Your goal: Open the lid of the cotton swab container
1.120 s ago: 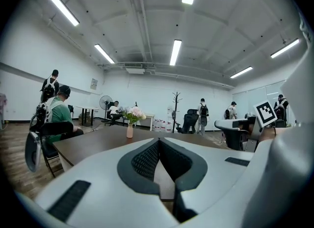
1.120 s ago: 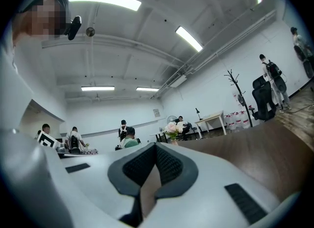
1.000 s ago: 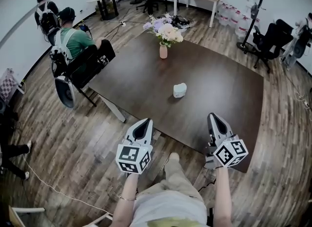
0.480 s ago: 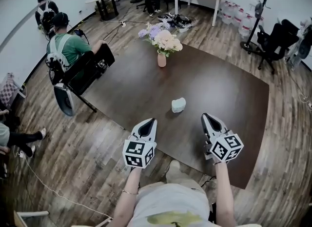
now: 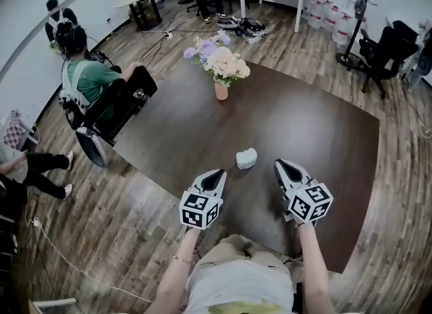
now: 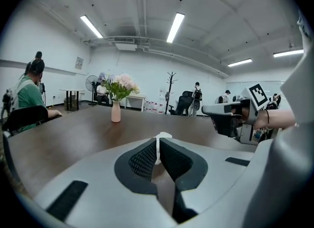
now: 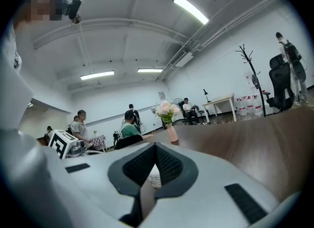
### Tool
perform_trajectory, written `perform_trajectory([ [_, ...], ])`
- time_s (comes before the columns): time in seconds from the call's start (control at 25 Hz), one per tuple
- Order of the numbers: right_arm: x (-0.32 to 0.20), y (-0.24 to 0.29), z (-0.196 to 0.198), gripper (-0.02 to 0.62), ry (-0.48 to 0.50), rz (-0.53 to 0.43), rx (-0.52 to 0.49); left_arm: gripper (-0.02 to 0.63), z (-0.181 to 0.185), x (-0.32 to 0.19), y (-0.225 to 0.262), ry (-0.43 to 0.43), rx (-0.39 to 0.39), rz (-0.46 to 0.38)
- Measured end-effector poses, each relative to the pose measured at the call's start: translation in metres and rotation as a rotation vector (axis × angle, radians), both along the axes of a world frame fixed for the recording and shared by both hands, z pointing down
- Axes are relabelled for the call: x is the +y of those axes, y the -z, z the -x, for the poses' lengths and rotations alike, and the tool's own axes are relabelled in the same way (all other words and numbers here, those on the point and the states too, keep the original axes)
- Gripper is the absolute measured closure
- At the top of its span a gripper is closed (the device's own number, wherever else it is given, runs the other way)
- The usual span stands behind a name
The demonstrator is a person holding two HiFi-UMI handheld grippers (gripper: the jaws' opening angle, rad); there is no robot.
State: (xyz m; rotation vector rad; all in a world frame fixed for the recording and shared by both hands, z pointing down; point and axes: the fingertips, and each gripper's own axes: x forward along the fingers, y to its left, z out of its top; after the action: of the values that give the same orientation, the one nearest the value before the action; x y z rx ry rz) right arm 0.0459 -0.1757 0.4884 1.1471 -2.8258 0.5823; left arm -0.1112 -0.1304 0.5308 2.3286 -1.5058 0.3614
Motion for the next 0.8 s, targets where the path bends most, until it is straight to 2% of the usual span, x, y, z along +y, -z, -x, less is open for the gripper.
perform_trajectory([
  [0.28,-0.017,-0.021,0.001,0.574,-0.049,0.063,-0.028,0.578,-0.008,-0.026,-0.038,-0.096,-0.025,0.093],
  [0.36,-0.022,-0.026,0.001,0.574,-0.061,0.081,-0.044,0.520,-0.013,-0.033,-0.049,-0.134,-0.015,0.120],
  [0.44,-0.026,-0.032,0.000,0.574,-0.063,0.093,-0.044,0.507,-0.020,-0.039,-0.060,-0.172,-0.023,0.140],
  [0.64,-0.025,-0.041,-0.001,0.574,-0.070,0.111,-0.046,0.394,-0.033,-0.054,-0.086,-0.253,-0.039,0.174],
  [0.8,-0.023,-0.047,-0.007,0.574,-0.084,0.128,-0.039,0.368,-0.043,-0.065,-0.092,-0.299,-0.054,0.168],
])
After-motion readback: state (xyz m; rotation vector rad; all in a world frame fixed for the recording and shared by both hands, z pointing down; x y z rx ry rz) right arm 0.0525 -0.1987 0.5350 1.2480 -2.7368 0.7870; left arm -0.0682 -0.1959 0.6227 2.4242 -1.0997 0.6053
